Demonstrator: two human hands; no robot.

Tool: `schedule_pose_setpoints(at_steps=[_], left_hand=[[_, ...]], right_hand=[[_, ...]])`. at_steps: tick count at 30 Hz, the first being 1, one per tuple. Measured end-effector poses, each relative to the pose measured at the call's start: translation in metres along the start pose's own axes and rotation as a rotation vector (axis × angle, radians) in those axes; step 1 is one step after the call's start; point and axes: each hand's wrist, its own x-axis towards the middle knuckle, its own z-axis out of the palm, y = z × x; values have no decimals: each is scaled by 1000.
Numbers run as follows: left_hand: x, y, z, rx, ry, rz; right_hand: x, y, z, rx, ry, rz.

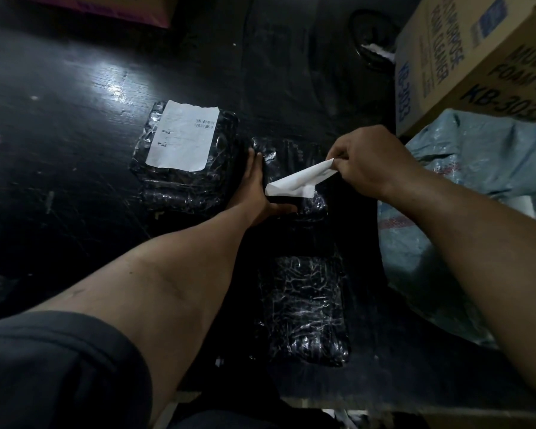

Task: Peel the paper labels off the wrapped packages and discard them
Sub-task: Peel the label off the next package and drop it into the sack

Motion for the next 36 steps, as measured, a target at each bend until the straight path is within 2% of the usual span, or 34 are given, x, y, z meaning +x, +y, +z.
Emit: schedule_pose_setpoints(at_steps=[16,22,26,32,34,36], left_hand=[[-1,1,0,10,-26,-30],[1,3,1,68,-10,-55],[1,8,-3,111,-40,-69],[6,39,-10,386,-177,-130],[6,56,-14,553,-220,-80],[5,80,-14,701,-282,47]], right_hand=[[-2,7,-12,-3,24,52],[2,24,-62,12,181,87],[-12,39,-86,31,227,75],[-46,71,-125,-3,290,102],[-61,86,-144,-20,316,114],[-77,104,-164,-60,334,148]])
